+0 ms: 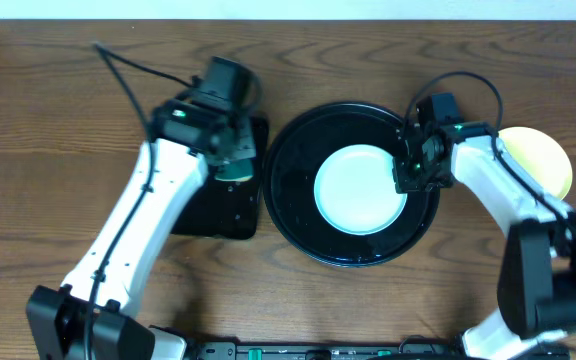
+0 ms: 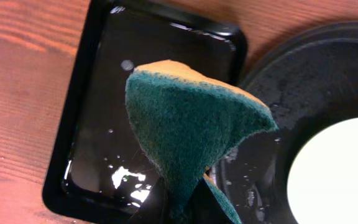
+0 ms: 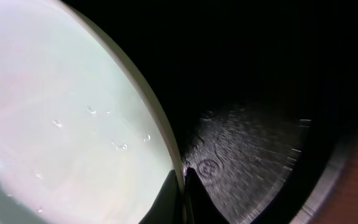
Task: Clean dirty plates on tray and stack at the side
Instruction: 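Return the sponge to the black tray with the left gripper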
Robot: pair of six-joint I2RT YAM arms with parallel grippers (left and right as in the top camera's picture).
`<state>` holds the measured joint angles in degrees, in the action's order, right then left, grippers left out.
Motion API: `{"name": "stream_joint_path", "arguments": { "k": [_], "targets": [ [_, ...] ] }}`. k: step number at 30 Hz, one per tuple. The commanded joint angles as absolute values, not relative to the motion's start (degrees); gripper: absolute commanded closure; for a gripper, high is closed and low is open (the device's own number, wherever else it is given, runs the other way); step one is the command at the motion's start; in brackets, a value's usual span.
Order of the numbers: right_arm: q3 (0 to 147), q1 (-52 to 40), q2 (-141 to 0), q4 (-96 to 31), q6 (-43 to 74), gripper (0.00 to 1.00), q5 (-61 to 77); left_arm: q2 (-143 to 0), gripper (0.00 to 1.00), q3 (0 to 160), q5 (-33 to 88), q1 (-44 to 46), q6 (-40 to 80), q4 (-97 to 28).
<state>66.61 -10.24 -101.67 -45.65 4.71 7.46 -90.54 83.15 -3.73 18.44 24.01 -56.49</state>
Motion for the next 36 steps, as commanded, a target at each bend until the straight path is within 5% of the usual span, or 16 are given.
{"name": "stream_joint_path", "arguments": {
  "k": [1,16,28,36],
  "targets": [
    [66.65,-14.46,-94.74,-46.0,4.21,0.99,-3.6,-90.13,0.92,79.44,2.76,13.65,18.06,-56.66],
    [66.65,-37.95,-76.71,-47.4,4.19,0.99,-45.04,-90.13,0.87,68.45,4.99,6.39,14.06,-52.36],
    [66.65,-48.95,-75.33,-47.57,-4.51,0.99,-55.88,-88.51,0.48,66.52,10.39,6.39,13.98,-51.64],
    [66.65,-53.8,-75.33,-49.04,-5.45,0.99,-62.67,-77.71,0.38,66.67,12.62,6.39,13.98,-53.15]
  ]
}}
